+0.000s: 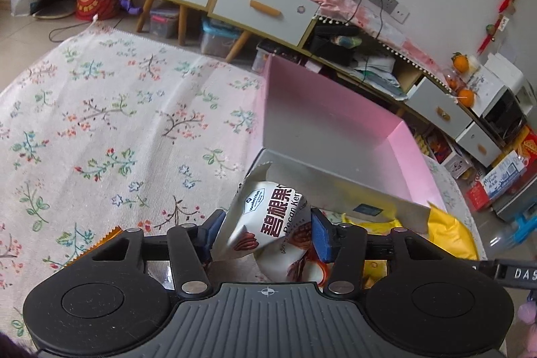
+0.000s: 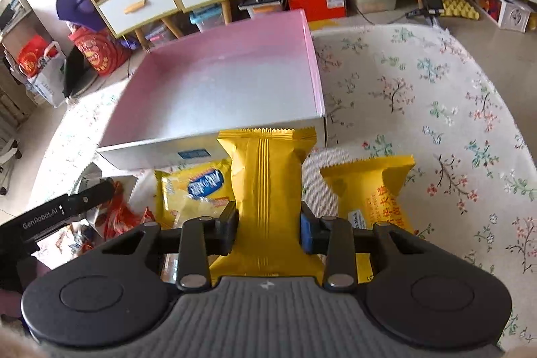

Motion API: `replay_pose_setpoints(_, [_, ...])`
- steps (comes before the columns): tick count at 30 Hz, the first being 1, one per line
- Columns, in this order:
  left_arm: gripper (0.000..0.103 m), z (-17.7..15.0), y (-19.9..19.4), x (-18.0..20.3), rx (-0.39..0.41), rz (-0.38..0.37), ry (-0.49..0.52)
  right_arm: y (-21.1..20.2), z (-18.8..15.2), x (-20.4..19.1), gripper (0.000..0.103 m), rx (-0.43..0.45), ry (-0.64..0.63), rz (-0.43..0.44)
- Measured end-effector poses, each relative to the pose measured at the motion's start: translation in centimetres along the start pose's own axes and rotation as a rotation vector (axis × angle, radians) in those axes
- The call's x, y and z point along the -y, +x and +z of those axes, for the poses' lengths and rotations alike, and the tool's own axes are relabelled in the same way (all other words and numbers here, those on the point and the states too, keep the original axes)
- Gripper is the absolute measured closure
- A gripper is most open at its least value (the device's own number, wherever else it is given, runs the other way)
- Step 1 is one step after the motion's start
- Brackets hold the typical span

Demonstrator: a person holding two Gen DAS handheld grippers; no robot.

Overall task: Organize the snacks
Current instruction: 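Carry the pecan bag in the left tool while the right tool carries the yellow pack over the pink box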

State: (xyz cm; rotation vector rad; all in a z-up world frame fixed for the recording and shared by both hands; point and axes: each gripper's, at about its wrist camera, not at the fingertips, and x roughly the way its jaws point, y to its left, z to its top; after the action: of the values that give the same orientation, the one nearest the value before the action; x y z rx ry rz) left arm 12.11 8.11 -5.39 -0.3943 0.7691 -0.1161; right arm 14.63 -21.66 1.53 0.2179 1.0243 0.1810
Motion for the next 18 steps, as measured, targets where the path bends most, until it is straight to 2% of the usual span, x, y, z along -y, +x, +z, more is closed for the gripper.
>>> replay_pose_setpoints(11, [0.052,1.2,-2.8,2.8,0.073,-0.021,0.065,-1.4,1.7,-0.4,0.07,0.066,0.02,0.033])
replay_pose_setpoints(18, [0.052,3.0,-1.6,4.9,0.119,-0.015,0.165,-1.0,3.6,-0.7,0.07,0.122,0.008,0.018])
